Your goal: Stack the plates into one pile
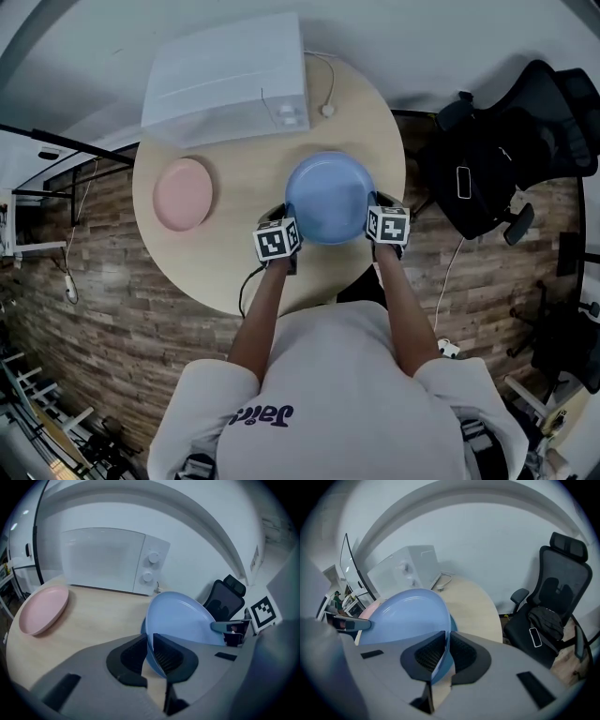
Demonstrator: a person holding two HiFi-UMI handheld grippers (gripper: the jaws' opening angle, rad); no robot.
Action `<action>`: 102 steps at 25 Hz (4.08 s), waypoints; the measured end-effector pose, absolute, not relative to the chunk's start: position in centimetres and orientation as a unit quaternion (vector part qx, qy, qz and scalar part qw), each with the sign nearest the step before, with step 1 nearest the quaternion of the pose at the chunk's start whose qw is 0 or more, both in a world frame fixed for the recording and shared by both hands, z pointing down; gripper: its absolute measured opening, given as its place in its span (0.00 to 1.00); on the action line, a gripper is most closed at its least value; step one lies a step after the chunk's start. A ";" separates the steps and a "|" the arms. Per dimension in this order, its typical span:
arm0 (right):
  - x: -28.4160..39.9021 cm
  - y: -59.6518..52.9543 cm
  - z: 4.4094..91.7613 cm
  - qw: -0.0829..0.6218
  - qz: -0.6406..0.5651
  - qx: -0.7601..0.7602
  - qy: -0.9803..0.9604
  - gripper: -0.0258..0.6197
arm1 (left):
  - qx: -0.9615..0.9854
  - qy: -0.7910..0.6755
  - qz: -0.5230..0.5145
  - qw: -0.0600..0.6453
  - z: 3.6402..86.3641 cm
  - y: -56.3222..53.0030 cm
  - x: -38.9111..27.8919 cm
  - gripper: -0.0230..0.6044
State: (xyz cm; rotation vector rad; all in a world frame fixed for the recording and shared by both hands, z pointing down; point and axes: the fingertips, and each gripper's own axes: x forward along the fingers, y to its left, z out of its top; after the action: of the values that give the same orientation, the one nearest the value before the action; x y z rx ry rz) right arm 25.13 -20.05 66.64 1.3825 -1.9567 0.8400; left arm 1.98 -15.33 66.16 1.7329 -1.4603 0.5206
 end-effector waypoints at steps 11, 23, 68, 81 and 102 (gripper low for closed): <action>26.2 -21.1 68.9 0.322 0.322 0.510 -0.730 0.10 | 0.673 -0.577 0.260 0.383 69.3 -16.8 3.1 0.11; 26.1 -21.4 70.7 0.330 0.313 0.507 -0.732 0.10 | 0.671 -0.578 0.278 0.371 71.4 -16.9 3.1 0.11; -1.3 -23.2 62.3 0.329 0.090 0.288 -0.895 0.42 | 0.604 -0.713 0.113 0.338 63.6 -11.5 -16.7 0.49; -18.7 -22.5 62.8 0.326 0.070 0.161 -0.929 0.42 | 0.513 -0.778 0.067 0.358 65.8 -5.0 -30.7 0.49; -28.7 -25.0 72.6 0.364 0.220 0.144 -0.893 0.31 | 0.424 -0.790 -0.052 0.439 72.7 -6.3 -42.6 0.36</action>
State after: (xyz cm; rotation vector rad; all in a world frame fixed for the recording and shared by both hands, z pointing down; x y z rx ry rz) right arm -28.69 -24.97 72.59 0.3693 -2.2984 0.5670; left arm -42.59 -6.26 72.70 1.0543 -1.9637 -0.1293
